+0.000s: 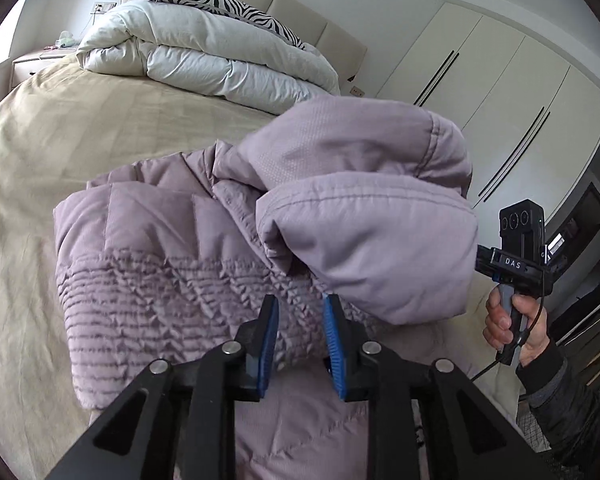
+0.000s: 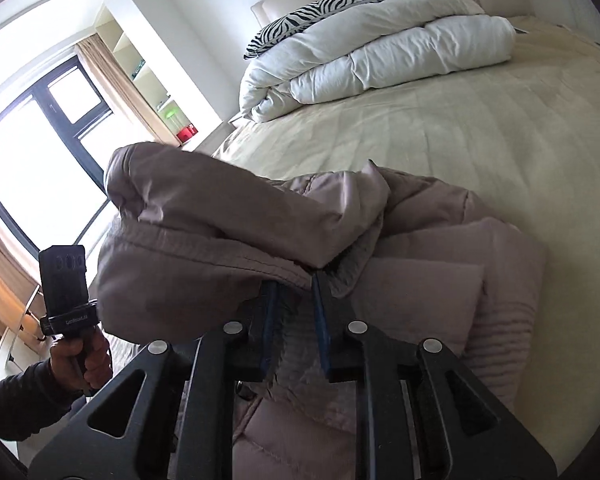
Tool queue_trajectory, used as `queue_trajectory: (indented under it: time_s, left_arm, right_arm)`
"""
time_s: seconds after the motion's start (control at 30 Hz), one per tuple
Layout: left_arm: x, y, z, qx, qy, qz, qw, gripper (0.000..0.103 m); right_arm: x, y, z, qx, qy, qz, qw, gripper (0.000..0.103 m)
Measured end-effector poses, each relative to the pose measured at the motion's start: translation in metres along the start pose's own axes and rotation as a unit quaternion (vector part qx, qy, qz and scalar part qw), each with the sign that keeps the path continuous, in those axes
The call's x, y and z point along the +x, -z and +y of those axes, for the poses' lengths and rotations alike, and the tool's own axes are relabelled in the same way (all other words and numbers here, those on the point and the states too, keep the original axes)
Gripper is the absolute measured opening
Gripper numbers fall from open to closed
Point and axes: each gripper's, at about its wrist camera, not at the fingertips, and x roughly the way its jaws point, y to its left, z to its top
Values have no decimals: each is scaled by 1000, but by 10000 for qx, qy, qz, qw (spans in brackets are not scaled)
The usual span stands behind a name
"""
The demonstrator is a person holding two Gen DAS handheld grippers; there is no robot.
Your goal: Fold large clothes
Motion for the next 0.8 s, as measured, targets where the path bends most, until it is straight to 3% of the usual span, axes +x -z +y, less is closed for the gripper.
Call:
queue_trajectory:
  time_s: [0.07,0.1,0.13,0.2,0.33,0.4,0.5,0.6,0.7,0.8]
  left_arm:
    - [-16,5,1,90,-154,-50,9998,33]
    - [-23,0,1,109,-201,-135,9996,39]
    - [-29,-8,0,108,-260,-246,9993,42]
    - [-39,-28,-6,146,-293,-509,9982,48]
    - [-37,-70,-40,663,-295,-869,9936,53]
    - [-16,-88,-51,839,-326,-658,9938,63]
    - [30,-87,-50,881,-773,-66,9931,64]
    - [70,-63,-28,668,-1013,401,9918,63]
    - [92,-36,-10,315,-1061,444,9929,62]
    - [102,-24,-16,448,-1286,290,9903,62]
  right_arm:
    - [-18,17,-8,146,96,-158,9997,39]
    - [-27,23,-12,253,144,-238,9993,73]
    - [-37,29,-14,423,136,-360,9984,92]
    - [-51,34,-15,682,-51,-630,9957,93]
    - [-50,21,12,606,-322,-569,9960,93]
    - [-43,8,33,504,-448,-590,9960,91]
    - [-21,-8,65,354,-523,-403,9972,86]
    - [16,-5,82,-188,427,147,9988,76]
    - [58,5,55,-133,1312,771,9883,66]
    - [82,16,27,-186,1506,873,9846,63]
